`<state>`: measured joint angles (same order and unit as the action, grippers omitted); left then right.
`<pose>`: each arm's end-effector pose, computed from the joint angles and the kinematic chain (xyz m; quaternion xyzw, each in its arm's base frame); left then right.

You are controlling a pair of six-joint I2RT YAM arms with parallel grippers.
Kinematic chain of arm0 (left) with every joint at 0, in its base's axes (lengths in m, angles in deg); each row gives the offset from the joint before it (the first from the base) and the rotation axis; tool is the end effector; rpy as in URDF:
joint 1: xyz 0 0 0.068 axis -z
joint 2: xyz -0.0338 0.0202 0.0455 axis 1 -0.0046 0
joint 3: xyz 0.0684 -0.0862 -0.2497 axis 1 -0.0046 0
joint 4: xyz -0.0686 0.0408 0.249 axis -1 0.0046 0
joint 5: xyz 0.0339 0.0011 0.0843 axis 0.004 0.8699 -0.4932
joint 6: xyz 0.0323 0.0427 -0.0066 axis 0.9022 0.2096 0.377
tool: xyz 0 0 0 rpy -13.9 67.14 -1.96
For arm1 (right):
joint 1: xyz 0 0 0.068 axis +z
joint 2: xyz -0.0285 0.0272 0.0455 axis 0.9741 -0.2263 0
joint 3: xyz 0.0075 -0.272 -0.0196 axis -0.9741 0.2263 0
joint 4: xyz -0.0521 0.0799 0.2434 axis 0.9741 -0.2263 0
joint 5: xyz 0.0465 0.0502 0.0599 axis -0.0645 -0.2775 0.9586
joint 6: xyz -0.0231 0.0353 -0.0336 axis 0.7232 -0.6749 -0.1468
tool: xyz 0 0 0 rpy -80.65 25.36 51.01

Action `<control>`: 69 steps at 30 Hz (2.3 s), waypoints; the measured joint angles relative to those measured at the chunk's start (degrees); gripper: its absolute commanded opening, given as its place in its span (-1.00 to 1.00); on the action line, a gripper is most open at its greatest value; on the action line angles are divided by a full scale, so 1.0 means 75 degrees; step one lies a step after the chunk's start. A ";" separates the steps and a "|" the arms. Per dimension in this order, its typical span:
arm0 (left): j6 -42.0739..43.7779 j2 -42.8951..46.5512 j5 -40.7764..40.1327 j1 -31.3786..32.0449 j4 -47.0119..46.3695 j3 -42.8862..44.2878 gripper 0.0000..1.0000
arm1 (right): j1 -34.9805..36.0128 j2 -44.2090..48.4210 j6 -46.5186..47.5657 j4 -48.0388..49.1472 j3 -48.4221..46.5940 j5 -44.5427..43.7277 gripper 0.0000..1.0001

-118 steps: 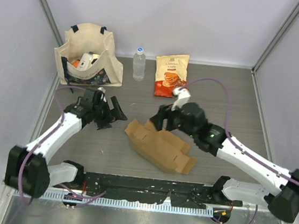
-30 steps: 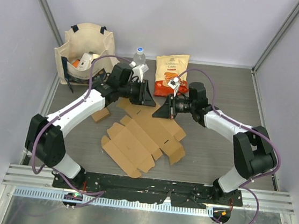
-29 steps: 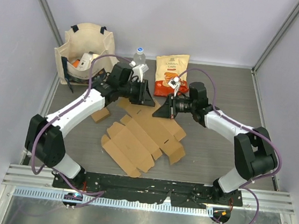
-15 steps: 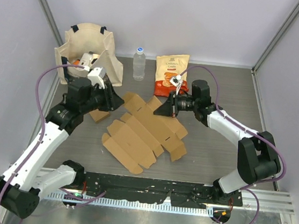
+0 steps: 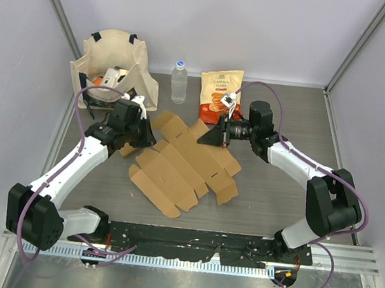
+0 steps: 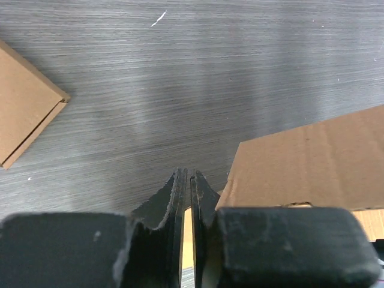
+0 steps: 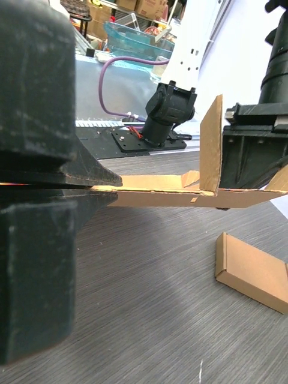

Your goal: Fold the paper box

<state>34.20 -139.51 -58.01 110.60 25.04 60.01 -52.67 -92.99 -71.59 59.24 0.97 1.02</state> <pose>0.2359 -0.0941 0.2886 -0.0471 0.9184 -0.2113 0.3311 0.2971 0.1676 0.2661 -0.3099 0.6942 0.5708 0.3104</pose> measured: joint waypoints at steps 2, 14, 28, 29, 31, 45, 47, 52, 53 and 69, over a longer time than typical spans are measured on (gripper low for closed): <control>-0.0052 -0.0117 0.0105 0.0006 -0.0020 0.0000 -0.82 | 0.0000 0.0000 -0.0073 0.0111 0.0000 -0.0006 -0.99; -0.0542 0.0423 0.0367 0.0361 -0.0525 -0.0484 -0.90 | 0.0000 -0.0003 -0.0437 0.0493 0.0023 -0.0038 -0.99; -0.1556 0.0294 0.0705 0.0425 -0.2008 -0.1915 -0.40 | 0.0000 -0.0003 -0.1122 0.1326 0.0449 -0.0015 -0.99; -0.1571 0.0297 0.0702 0.0425 -0.1955 -0.1932 -0.09 | 0.0000 -0.0003 -0.1110 0.1317 0.0452 -0.0020 -0.99; -0.1469 0.0338 0.0688 0.0423 -0.1821 -0.1856 0.16 | -0.0003 -0.0003 -0.0868 0.1032 0.0405 -0.0140 -0.99; -0.0370 0.1005 0.1454 0.0119 -0.1647 0.0236 0.43 | 0.0125 -0.0003 0.1979 -0.3238 -0.0793 -0.1993 -0.99; -0.0114 0.0595 0.1460 0.0560 -0.1903 0.0332 0.42 | 0.0137 -0.0006 0.2197 -0.3544 -0.0965 -0.2145 -0.99; 0.0632 -0.0210 0.1172 0.1757 -0.2369 0.0373 0.40 | 0.0175 -0.0041 0.2600 -0.4167 -0.1276 -0.2273 -0.99; 0.0761 -0.0323 0.1110 0.1853 -0.2480 0.0379 0.40 | 0.0175 -0.0058 0.2690 -0.4269 -0.1329 -0.2279 -0.99; 0.1781 -0.1915 0.0460 0.1906 -0.2669 0.1413 -0.06 | 0.0227 -0.0341 0.3389 -0.5100 -0.1743 -0.2308 -0.99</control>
<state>47.56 -153.87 -54.56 124.89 5.02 70.61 -50.97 -95.55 -46.18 20.99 -12.10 -16.30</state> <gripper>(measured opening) 0.508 0.039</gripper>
